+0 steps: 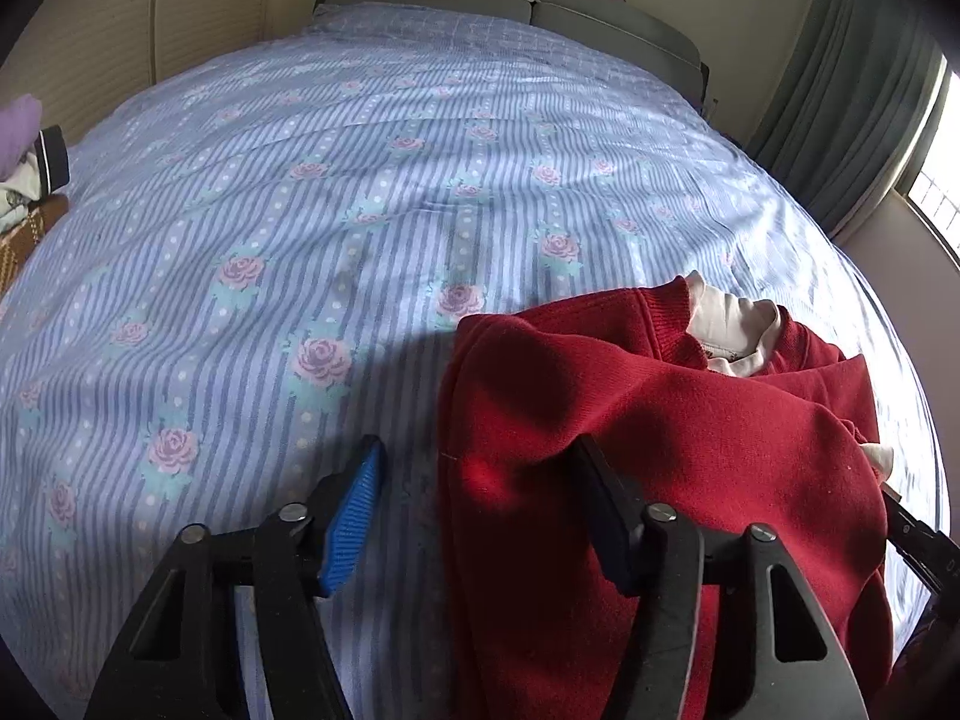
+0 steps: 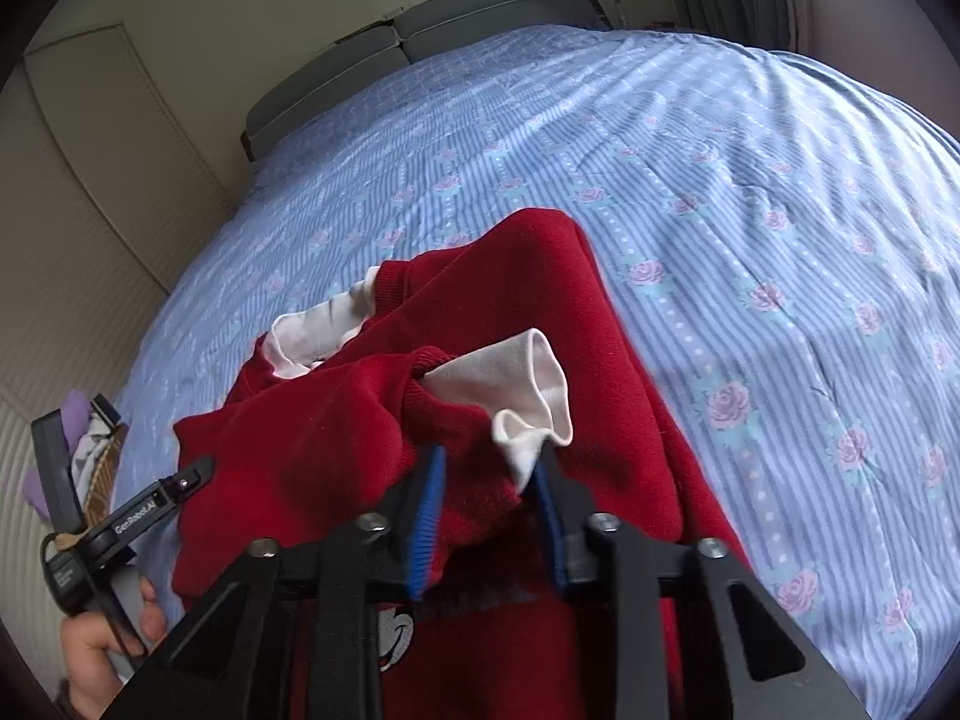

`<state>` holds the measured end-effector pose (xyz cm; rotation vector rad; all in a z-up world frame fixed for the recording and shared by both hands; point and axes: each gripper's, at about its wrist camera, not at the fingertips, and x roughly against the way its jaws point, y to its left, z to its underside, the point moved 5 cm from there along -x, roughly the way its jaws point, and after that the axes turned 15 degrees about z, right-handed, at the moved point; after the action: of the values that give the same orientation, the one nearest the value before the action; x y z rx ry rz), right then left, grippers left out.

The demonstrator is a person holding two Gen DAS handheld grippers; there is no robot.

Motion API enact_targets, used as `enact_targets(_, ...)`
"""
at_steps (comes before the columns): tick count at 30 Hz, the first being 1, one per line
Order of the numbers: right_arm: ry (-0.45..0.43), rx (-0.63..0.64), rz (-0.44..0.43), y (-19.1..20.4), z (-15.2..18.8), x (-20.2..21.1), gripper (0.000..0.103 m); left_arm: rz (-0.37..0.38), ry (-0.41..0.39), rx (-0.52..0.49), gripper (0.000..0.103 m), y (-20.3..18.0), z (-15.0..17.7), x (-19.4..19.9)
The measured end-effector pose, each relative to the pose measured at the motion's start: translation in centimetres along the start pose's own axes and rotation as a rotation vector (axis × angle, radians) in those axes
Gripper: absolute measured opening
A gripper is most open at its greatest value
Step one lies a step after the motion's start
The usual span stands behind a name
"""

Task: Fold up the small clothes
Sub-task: 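Release the sleeve from the left tool and smooth the folded side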

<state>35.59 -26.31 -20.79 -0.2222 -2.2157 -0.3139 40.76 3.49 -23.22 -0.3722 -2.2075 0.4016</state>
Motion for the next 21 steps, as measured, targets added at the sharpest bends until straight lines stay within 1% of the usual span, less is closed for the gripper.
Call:
enact_targets(1, -0.021, 0.003, 0.013, 0.0, -0.2, 0.2, 0.013, 0.002, -0.004, -0.005, 0.048, -0.3, -0.1, 0.1)
enact_targets(2, -0.053, 0.009, 0.015, 0.1, -0.6, 0.8, 0.013, 0.0, -0.012, -0.014, 0.041, -0.6, -0.3, 0.2)
enact_targets(3, -0.092, 0.02, 0.019, 0.2, -1.0, 1.4, 0.012, -0.01, -0.021, -0.024, 0.039, -0.9, -0.6, 0.2)
enact_targets(5, -0.156, 0.049, 0.044, 0.3, -1.6, 2.5, 0.011, -0.023, -0.034, -0.027, 0.039, -1.0, -0.9, 0.1)
enact_targets(6, -0.155, 0.06, 0.052, 0.4, -1.6, 2.3, 0.011, -0.021, -0.037, -0.019, 0.039, -0.8, -1.0, 0.0)
enact_targets(10, -0.054, 0.108, 0.106, 0.0, -0.2, -0.9, 0.012, -0.004, -0.015, -0.013, 0.043, -0.5, -0.4, -1.0)
enact_targets(12, -0.059, 0.114, 0.108, -0.3, 0.0, -0.7, 0.014, -0.011, -0.025, -0.029, 0.045, -0.9, -0.4, -0.3)
enact_targets(13, -0.068, 0.114, 0.107, -0.4, -0.1, -0.3, 0.024, -0.018, -0.028, -0.03, 0.048, -1.1, -0.3, 0.3)
enact_targets(14, -0.076, 0.113, 0.124, -0.6, -0.2, 0.2, 0.03, -0.021, -0.03, -0.029, 0.053, -1.3, -0.3, 0.9)
enact_targets(15, -0.088, 0.109, 0.141, -0.9, -0.3, 0.8, 0.046, -0.019, -0.03, -0.028, 0.057, -1.6, -0.1, 1.5)
enact_targets(16, -0.102, 0.104, 0.149, -1.1, -0.4, 1.5, 0.057, -0.016, -0.026, -0.033, 0.058, -1.9, 0.1, 2.2)
enact_targets(17, -0.118, 0.098, 0.146, -1.3, -0.5, 2.3, 0.059, -0.015, -0.024, -0.046, 0.058, -2.4, 0.4, 3.0)
enact_targets(19, -0.139, 0.097, 0.148, -1.8, -0.4, 3.9, 0.059, -0.02, -0.025, -0.074, 0.062, -3.4, 1.4, 4.8)
enact_targets(20, -0.146, 0.095, 0.148, -2.1, -0.2, 4.8, 0.059, -0.02, -0.024, -0.077, 0.067, -3.8, 2.1, 5.7)
enact_targets(21, -0.153, 0.093, 0.142, -2.5, 0.1, 5.8, 0.059, -0.014, -0.02, -0.075, 0.069, -4.3, 2.9, 6.7)
